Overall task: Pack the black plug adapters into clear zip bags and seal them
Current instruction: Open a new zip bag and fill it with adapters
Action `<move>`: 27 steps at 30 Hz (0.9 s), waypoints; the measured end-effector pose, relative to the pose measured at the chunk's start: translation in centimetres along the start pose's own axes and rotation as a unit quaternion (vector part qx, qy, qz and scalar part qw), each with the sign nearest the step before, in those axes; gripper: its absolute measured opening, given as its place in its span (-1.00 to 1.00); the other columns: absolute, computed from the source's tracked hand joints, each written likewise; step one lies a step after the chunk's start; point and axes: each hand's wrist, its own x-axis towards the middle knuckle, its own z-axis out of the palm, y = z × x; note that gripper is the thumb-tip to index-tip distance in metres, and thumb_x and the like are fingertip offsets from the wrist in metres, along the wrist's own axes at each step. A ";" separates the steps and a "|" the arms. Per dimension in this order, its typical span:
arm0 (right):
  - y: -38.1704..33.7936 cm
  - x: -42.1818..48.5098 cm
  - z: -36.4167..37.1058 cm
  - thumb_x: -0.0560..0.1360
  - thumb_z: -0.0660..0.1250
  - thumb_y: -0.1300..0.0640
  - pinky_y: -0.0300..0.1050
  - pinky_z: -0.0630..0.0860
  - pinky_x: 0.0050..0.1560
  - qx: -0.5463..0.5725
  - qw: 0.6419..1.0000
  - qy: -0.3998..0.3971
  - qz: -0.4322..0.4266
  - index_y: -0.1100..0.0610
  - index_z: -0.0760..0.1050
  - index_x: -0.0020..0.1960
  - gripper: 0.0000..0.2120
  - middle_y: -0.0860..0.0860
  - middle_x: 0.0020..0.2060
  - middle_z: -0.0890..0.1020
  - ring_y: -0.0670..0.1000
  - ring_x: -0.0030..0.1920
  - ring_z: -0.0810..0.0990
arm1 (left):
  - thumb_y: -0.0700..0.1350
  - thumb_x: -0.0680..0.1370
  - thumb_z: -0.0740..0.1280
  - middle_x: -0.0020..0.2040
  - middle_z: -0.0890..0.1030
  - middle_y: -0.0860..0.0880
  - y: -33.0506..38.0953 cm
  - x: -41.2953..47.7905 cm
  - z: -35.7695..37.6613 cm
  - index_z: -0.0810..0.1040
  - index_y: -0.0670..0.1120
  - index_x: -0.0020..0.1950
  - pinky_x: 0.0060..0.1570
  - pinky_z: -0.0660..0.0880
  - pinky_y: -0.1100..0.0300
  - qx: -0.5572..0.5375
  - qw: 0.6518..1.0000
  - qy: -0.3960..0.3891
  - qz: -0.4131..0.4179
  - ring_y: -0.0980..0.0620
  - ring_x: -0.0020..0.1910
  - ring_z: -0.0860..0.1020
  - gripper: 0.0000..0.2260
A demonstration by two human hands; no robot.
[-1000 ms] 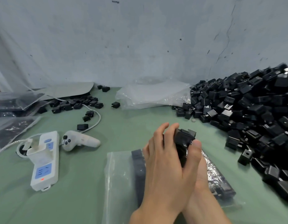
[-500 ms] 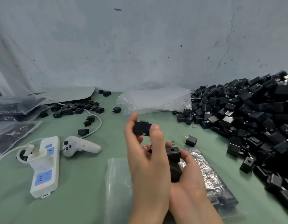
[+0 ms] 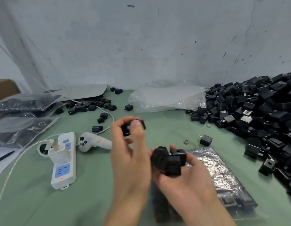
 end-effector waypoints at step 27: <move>-4.4 2.5 -3.8 0.59 0.20 0.13 0.35 0.59 -0.10 -0.025 0.998 -0.023 -0.044 0.17 0.60 0.16 -0.74 0.36 0.11 0.62 0.37 0.05 0.64 | 0.16 0.45 0.47 0.22 0.44 0.29 -8.5 -1.5 -10.8 0.47 0.28 -0.09 0.31 0.27 0.14 0.416 0.865 -0.276 -0.045 0.16 0.30 0.39 -0.81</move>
